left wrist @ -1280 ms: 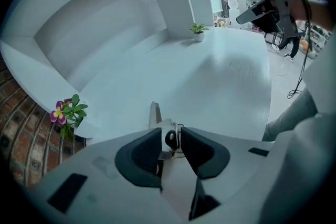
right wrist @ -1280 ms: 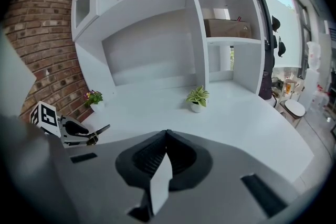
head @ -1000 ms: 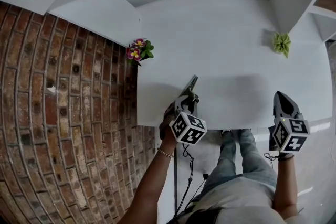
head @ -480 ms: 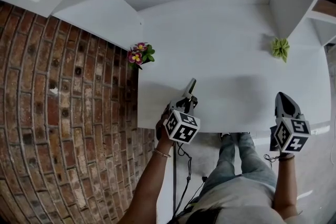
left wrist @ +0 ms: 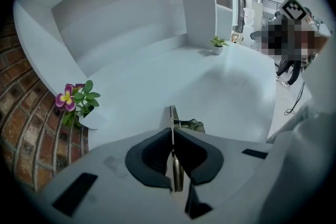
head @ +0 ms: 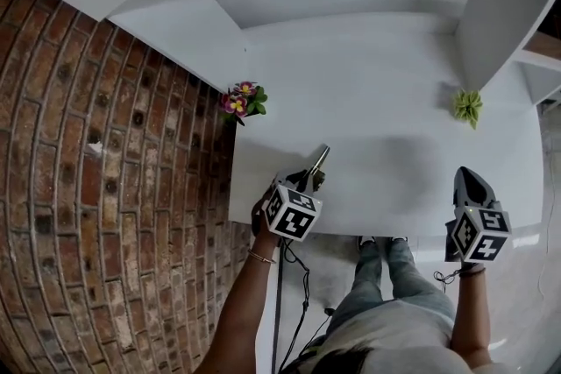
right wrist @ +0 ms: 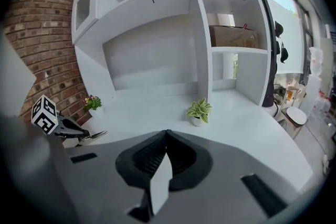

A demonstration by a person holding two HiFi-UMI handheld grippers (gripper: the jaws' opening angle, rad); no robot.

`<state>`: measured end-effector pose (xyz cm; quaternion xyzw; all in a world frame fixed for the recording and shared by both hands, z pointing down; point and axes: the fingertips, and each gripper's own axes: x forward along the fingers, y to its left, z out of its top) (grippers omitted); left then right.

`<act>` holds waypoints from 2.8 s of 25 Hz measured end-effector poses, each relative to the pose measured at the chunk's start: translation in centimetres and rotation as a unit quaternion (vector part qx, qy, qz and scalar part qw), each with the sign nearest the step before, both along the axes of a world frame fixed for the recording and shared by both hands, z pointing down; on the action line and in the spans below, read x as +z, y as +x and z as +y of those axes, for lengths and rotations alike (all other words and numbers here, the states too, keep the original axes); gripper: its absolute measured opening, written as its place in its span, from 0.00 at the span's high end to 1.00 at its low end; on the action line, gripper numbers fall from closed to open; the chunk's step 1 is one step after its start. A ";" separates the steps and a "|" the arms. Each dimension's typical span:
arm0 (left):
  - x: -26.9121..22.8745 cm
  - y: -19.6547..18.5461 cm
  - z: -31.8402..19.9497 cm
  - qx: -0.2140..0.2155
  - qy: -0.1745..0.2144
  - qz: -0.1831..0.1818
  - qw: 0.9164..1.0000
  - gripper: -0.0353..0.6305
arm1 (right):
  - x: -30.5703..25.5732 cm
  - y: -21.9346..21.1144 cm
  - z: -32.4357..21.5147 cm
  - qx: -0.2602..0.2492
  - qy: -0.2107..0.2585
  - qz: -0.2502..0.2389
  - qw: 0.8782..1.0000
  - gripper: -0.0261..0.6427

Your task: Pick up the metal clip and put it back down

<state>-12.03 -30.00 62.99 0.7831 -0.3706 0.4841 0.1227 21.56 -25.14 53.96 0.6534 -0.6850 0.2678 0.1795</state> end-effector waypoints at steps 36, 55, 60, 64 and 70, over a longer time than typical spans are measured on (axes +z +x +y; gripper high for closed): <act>-19.9 -1.6 4.2 -0.357 0.233 0.276 0.861 0.92 | -13.0 -5.7 -4.8 -0.112 0.172 -0.005 0.979 0.96; -19.5 1.3 -4.3 -0.231 0.222 0.209 0.924 0.92 | -10.3 -2.3 -4.8 -0.051 0.130 0.004 0.990 0.96; -18.6 3.1 -8.2 -0.166 0.213 0.174 0.947 0.92 | -8.9 -1.2 -5.3 -0.030 0.104 -0.008 0.994 0.96; -17.1 4.1 -11.1 -0.123 0.205 0.136 0.962 0.92 | -8.0 -0.5 -5.8 -0.010 0.092 -0.021 0.995 0.96; -14.8 5.2 -15.5 -0.068 0.196 0.087 0.974 0.92 | -6.1 0.1 -7.0 0.002 0.065 -0.038 0.997 0.96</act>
